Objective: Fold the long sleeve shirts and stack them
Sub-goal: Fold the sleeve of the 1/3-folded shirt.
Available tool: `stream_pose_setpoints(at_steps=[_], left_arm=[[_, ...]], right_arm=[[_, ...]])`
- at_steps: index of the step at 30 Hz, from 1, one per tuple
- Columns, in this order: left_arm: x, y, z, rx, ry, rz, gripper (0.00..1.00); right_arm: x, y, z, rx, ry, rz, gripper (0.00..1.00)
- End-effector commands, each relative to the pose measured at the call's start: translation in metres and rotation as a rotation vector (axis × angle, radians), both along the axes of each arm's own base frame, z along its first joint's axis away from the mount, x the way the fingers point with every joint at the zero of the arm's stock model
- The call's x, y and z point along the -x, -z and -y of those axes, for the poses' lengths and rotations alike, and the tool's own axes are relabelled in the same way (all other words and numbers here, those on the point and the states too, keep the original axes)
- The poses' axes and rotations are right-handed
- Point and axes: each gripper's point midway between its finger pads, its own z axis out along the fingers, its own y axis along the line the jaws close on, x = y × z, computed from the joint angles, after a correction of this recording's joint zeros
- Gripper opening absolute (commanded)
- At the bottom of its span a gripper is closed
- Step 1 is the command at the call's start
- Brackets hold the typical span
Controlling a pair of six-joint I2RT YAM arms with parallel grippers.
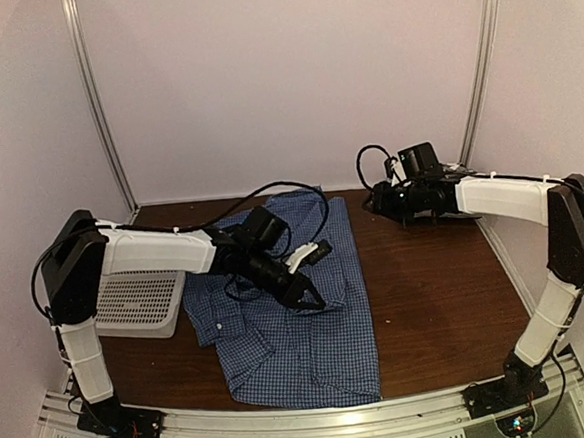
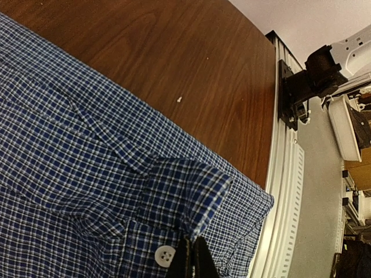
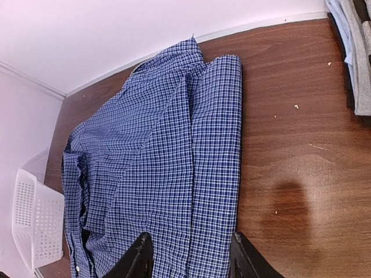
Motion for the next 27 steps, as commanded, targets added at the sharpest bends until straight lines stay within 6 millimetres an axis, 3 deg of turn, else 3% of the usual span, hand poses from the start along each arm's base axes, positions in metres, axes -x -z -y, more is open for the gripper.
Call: stream_pose_setpoints(at_steps=[1,6,19,24,27], left_arm=[[0.009,-0.017,0.015,0.046,0.062,0.025,0.00],[0.031,-0.020,0.029,0.066,0.129,0.019,0.00],[0.060,0.002,0.043,0.028,0.189,-0.016,0.00],[0.065,0.004,0.044,0.027,0.201,-0.026,0.09],[0.067,0.004,0.044,0.032,0.211,-0.031,0.23]], right_arm=[[0.011,-0.016,0.008,0.023,0.012,0.044,0.47],[0.017,-0.013,0.011,0.033,0.012,0.036,0.48],[0.038,-0.007,0.006,0.039,-0.006,0.020,0.48],[0.042,-0.006,0.007,0.043,-0.004,0.019,0.48],[0.044,-0.001,0.005,0.050,-0.010,0.011,0.48]])
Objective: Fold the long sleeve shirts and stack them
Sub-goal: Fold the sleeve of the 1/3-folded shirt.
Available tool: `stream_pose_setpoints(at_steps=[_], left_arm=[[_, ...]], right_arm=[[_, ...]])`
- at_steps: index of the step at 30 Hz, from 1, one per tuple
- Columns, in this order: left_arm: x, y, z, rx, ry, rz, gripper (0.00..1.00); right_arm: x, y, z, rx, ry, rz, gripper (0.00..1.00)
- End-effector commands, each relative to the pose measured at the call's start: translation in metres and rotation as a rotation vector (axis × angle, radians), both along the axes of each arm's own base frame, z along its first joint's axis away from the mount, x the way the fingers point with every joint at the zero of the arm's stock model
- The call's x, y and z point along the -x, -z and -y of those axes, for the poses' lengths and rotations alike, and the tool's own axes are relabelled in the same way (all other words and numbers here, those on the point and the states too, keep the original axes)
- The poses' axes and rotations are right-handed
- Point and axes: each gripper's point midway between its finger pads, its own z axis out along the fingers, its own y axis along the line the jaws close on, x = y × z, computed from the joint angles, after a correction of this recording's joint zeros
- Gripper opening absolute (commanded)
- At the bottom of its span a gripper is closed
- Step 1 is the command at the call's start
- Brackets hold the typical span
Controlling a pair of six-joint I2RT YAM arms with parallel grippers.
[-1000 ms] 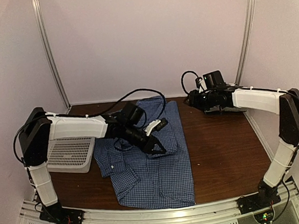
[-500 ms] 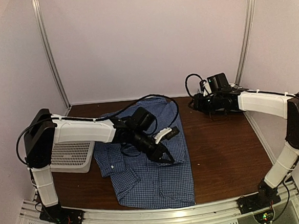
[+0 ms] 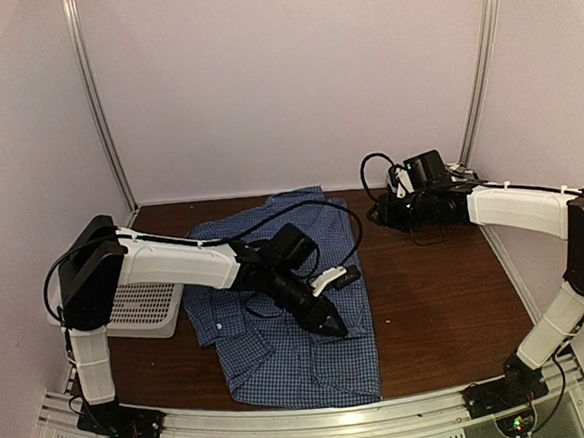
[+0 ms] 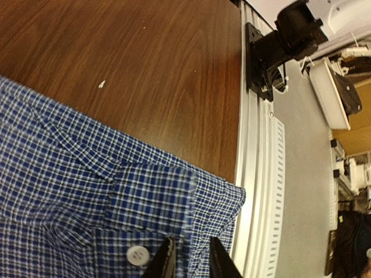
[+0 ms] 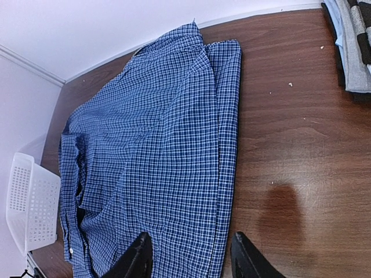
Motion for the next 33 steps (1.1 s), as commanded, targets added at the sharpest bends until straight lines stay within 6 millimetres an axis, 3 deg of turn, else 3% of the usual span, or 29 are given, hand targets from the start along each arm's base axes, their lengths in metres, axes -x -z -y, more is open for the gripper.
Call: stream_pose_setpoints(at_steps=[1,3,6,9,12,16,19,24,33], left_arm=[[0.007,-0.012,0.009,0.054,0.046,-0.003,0.31],[0.011,-0.019,0.010,0.082,0.070,-0.017,0.43],[0.000,-0.032,0.010,0.103,0.026,0.022,0.53],[-0.043,-0.049,-0.002,0.118,-0.145,0.058,0.55],[-0.093,-0.058,-0.027,0.101,-0.347,0.077,0.54],[-0.139,-0.042,-0.070,0.010,-0.560,0.068,0.51],[-0.159,-0.029,-0.099,-0.046,-0.664,0.046,0.48],[-0.175,-0.024,-0.129,-0.086,-0.749,0.051,0.47],[-0.175,-0.019,-0.151,-0.148,-0.801,0.083,0.46]], right_arm=[[0.004,-0.004,0.001,0.012,0.007,0.016,0.49],[0.004,0.002,-0.003,0.016,-0.005,0.006,0.49],[0.000,0.012,-0.007,0.027,-0.027,-0.006,0.52],[-0.009,0.026,-0.016,0.046,-0.066,-0.019,0.53],[-0.022,0.040,-0.025,0.063,-0.092,-0.028,0.53],[-0.039,0.063,-0.037,0.081,-0.120,-0.046,0.53],[-0.056,0.079,-0.041,0.115,-0.114,-0.046,0.53],[-0.093,0.097,-0.038,0.184,-0.056,-0.032,0.51],[-0.132,0.136,-0.033,0.277,0.016,-0.065,0.43]])
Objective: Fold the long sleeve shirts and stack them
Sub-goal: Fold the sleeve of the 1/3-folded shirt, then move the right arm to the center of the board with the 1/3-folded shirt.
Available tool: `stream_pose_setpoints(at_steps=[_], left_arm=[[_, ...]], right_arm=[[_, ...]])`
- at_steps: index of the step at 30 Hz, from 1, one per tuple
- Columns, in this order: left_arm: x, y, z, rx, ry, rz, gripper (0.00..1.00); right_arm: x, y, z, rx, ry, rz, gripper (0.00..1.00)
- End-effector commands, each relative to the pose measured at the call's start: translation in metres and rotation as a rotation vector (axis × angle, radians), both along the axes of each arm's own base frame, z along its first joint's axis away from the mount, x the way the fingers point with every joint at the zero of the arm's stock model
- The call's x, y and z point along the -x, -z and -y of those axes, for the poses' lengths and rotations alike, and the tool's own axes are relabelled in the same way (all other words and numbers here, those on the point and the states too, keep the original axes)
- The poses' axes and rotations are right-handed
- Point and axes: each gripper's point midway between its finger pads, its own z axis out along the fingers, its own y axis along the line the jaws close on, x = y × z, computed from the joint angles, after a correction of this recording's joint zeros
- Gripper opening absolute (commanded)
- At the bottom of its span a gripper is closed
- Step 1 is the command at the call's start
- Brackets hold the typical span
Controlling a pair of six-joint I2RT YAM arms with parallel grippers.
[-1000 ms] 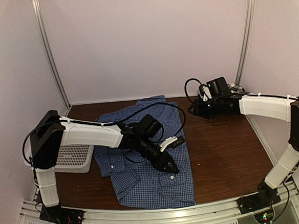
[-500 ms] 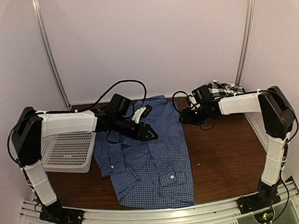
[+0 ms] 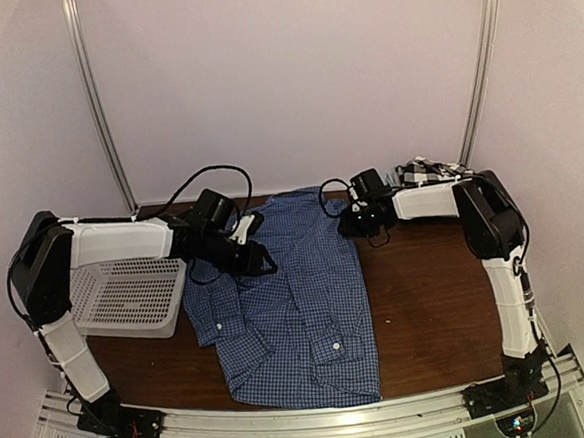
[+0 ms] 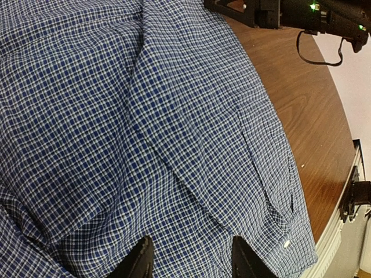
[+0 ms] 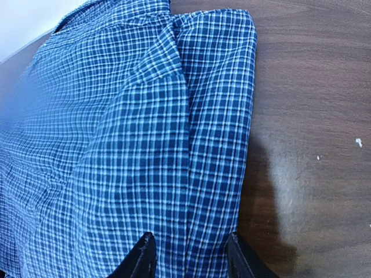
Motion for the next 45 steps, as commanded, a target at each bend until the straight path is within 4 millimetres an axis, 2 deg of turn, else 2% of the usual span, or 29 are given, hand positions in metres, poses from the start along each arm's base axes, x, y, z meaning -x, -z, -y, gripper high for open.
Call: stream_pose_setpoints(at_steps=[1,8,14,18,25,31,34,39,45], left_arm=[[-0.002,-0.008,-0.013,-0.023,-0.042,0.035,0.46],[-0.002,0.003,-0.021,-0.061,-0.066,0.029,0.46],[-0.001,0.007,-0.010,-0.026,-0.052,-0.006,0.44],[0.007,0.019,0.005,-0.030,-0.035,-0.037,0.43],[0.027,0.033,0.042,-0.036,0.026,-0.071,0.41],[0.044,0.049,0.065,-0.064,0.049,-0.107,0.40],[0.056,0.052,0.078,-0.069,0.070,-0.121,0.40],[0.079,0.061,0.093,-0.084,0.105,-0.164,0.40],[0.113,0.071,0.113,-0.101,0.191,-0.205,0.39]], right_arm=[[-0.016,0.011,0.014,0.082,0.058,0.000,0.42],[-0.021,0.028,0.017,0.101,0.083,-0.039,0.32],[-0.024,0.032,0.024,0.136,0.092,-0.049,0.11],[-0.027,0.029,0.042,0.176,0.097,-0.048,0.03],[-0.030,0.032,0.082,0.246,0.105,-0.061,0.01],[-0.040,0.036,0.121,0.264,0.143,-0.072,0.02],[-0.046,0.032,0.133,0.246,0.154,-0.069,0.08],[-0.049,0.008,0.125,0.201,0.121,-0.044,0.24],[-0.038,-0.036,0.109,0.175,0.096,0.011,0.42]])
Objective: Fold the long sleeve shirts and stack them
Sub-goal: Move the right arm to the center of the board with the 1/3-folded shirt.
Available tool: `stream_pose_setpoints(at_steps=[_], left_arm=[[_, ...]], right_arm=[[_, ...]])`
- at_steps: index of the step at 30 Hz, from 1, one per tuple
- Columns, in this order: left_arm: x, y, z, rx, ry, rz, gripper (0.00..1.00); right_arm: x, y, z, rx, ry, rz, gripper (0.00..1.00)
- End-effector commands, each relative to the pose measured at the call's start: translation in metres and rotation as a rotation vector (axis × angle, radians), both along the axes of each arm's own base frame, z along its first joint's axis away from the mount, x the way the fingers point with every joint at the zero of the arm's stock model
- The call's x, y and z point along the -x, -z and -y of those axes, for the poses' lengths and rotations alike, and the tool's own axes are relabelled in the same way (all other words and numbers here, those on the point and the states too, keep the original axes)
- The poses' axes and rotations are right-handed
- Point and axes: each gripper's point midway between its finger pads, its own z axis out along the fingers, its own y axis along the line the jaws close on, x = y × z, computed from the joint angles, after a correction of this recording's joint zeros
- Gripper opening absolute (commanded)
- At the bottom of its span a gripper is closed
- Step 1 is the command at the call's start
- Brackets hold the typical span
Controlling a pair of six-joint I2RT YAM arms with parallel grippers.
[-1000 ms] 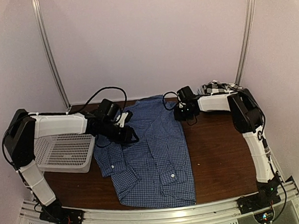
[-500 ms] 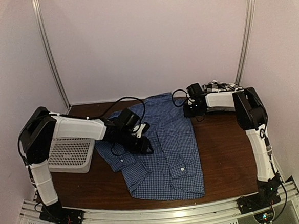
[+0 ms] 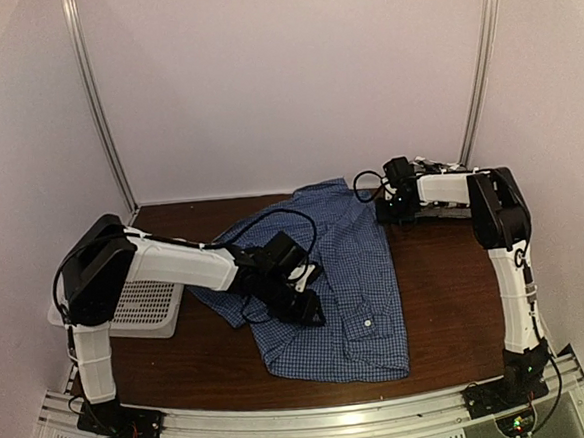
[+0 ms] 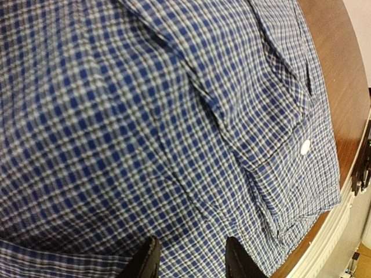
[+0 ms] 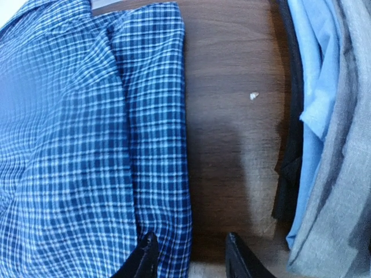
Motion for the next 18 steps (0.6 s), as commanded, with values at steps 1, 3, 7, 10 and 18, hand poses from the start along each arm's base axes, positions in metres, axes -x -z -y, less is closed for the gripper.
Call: stream_pose_setpoints(at_steps=[1,3,7,10,18], left_arm=[[0.020,0.000,0.020,0.009,0.055,-0.031,0.39],[0.026,0.002,0.022,0.010,0.072,-0.038,0.39],[0.028,-0.004,0.025,0.016,0.088,-0.021,0.40],[0.015,-0.031,0.024,0.040,0.041,0.053,0.43],[-0.040,-0.097,-0.035,0.063,-0.224,0.203,0.47]], right_arm=[[0.016,-0.057,-0.016,-0.013,-0.036,0.050,0.45],[0.026,-0.071,-0.022,-0.017,-0.042,0.064,0.49],[0.051,-0.095,-0.037,-0.044,-0.068,0.093,0.58],[0.075,-0.101,-0.056,-0.075,-0.109,0.098,0.61],[0.153,-0.098,-0.123,-0.117,-0.259,0.071,0.63]])
